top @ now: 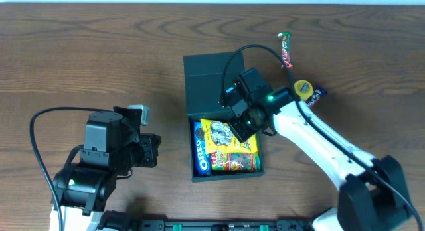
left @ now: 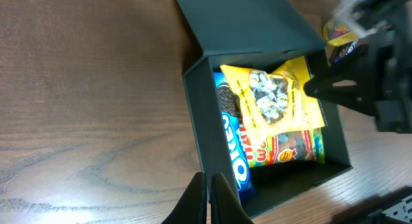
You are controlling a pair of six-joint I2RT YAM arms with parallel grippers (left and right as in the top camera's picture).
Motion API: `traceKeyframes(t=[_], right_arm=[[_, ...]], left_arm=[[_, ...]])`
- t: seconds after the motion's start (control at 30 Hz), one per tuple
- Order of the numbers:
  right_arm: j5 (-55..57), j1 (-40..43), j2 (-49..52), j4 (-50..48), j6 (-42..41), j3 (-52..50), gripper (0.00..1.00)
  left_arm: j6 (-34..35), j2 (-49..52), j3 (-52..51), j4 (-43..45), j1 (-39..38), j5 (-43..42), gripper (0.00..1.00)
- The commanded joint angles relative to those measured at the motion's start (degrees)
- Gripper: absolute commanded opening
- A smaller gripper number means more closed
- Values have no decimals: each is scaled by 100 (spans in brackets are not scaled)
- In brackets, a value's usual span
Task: Pack container
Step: 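Lower the yellow bag into the box and press it down, then raise the right gripper out of the box and move it right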
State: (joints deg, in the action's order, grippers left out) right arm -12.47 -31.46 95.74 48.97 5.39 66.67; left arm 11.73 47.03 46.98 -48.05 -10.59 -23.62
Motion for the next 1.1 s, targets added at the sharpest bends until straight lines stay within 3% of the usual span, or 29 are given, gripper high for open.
traceKeyframes(t=[0.0, 0.33, 0.6, 0.7, 0.83, 1.0, 1.07], right_arm=[[44, -13, 378, -46, -70, -122, 1], [70, -4, 949, -94, -216, -50, 1], [72, 13, 358, 621, -214, 717, 1], [590, 101, -177, 761, -514, 975, 2], [1504, 472, -804, 741, -1141, 977, 2], [1655, 1351, -977, 824, -1272, 898, 2], [1655, 1698, -927, 804, -1364, 767, 10]], left_arm=[[-105, -26, 127, -17, 17, -39, 6], [-105, -26, 127, -13, 17, -39, 6], [-105, -26, 127, -13, 17, -37, 5], [-105, -26, 127, -11, 17, -37, 6], [-105, -26, 127, -13, 17, -37, 6], [-105, -26, 127, -11, 17, -39, 6], [-107, -26, 127, -15, 17, -37, 6]])
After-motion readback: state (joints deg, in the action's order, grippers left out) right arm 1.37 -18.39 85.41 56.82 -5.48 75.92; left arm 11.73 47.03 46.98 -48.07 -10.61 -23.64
